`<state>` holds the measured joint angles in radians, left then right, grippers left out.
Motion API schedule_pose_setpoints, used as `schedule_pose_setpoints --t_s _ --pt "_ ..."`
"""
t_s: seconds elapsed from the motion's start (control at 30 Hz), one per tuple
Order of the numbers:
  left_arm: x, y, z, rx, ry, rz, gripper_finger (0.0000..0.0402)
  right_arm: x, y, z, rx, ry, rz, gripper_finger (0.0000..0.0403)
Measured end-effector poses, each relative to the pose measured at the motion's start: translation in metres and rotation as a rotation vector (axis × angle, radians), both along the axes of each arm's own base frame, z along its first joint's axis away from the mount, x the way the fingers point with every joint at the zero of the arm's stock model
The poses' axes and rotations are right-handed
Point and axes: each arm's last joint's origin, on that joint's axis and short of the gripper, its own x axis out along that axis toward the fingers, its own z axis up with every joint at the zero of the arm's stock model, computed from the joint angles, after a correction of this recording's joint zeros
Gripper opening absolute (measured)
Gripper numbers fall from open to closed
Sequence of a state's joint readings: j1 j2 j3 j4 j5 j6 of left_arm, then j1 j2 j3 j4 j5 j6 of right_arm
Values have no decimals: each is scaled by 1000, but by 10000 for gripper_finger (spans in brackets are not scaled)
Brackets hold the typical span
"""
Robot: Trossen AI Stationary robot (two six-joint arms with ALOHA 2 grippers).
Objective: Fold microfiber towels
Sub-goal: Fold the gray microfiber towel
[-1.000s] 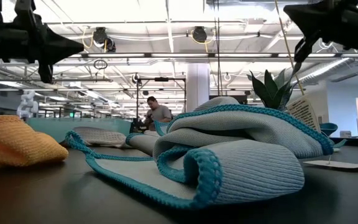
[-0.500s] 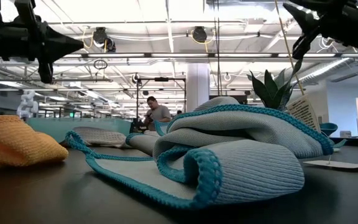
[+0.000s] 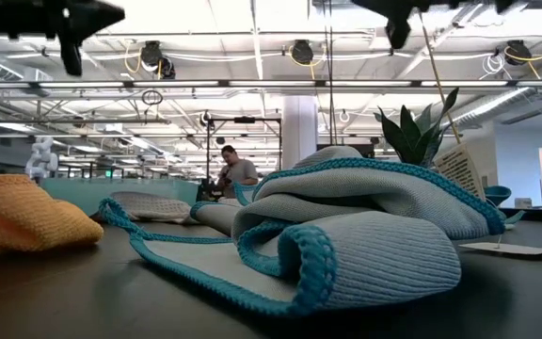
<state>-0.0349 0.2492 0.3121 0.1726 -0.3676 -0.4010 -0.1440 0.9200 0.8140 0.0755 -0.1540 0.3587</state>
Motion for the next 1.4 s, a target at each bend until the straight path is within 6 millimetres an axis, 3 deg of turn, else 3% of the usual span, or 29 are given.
schedule_pose_setpoints --t_s 0.2,0.33,0.47,0.67,1.27,1.4 --pt "14 1 49 42 284 54 21 22 -7 25 -22 382 -119 121" --pt "26 1 73 86 453 87 21 27 -10 24 4 682 -208 121" --pt "37 1 92 167 523 89 21 30 -11 15 54 828 -246 121" --pt "45 1 105 230 543 91 21 38 -13 7 48 863 -267 121" --pt "41 4 99 86 563 202 22 30 -13 21 -101 777 -247 121" --pt "41 4 99 45 544 204 39 29 -13 22 -121 777 -234 121"
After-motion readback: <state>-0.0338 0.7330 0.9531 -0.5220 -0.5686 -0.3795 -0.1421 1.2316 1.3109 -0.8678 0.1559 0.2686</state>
